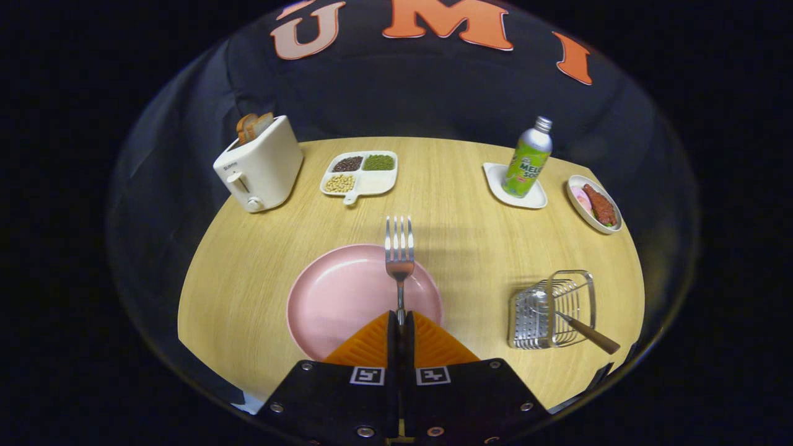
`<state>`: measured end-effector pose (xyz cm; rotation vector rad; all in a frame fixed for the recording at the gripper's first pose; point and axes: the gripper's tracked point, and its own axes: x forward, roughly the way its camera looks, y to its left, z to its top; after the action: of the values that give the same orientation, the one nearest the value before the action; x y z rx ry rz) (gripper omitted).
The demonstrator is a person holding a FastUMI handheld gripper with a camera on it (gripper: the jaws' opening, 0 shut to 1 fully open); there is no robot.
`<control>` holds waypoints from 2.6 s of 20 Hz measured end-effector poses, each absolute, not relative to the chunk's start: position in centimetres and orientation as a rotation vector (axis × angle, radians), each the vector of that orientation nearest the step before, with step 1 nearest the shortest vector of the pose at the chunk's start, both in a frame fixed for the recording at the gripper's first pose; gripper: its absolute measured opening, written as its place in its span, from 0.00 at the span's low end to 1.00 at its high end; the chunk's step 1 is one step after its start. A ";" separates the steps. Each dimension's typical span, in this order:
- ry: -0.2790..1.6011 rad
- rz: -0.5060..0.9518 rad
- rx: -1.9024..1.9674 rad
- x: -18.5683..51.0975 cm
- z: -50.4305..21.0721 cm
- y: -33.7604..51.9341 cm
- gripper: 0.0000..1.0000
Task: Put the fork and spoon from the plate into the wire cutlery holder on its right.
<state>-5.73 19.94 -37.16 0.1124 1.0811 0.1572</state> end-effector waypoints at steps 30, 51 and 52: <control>1.390 0.137 0.001 -10.1 -38.6 3.4 0.04; 0.926 0.034 0.017 0.3 -31.0 1.3 0.16; 0.867 0.027 0.031 1.2 -29.5 1.0 0.18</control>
<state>1.25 1.00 -29.47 0.0308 0.8669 0.0271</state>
